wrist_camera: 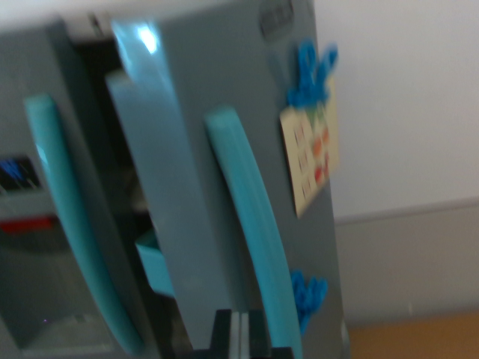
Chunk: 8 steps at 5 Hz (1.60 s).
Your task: Close fridge door
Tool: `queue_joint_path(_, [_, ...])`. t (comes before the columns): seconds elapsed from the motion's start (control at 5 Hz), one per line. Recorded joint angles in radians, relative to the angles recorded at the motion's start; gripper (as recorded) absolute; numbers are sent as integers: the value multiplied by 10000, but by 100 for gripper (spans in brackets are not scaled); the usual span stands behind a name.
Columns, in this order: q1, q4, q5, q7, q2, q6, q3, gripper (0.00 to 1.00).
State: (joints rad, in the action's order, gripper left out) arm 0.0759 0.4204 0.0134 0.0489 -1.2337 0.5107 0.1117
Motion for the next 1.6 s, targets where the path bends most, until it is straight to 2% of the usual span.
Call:
queue_joint_path(0.2, [0, 0, 0, 0, 0, 0, 0, 100])
queue_joint_path(0.4, [0, 0, 0, 0, 596, -4, 140, 100])
queue_joint_path(0.6, [0, 0, 0, 0, 596, -4, 140, 100])
queue_joint_path(0.8, [0, 29, 0, 0, 1176, -11, 278, 100])
queue_joint_path(1.0, [0, 29, 0, 0, 1176, -11, 278, 100])
queue_joint_path(1.2, [0, 169, 0, 0, 1710, -18, 350, 100])
queue_joint_path(1.4, [0, 169, 0, 0, 1710, -18, 350, 100])
queue_joint_path(1.6, [0, 545, 0, 0, 2311, -25, 412, 100])
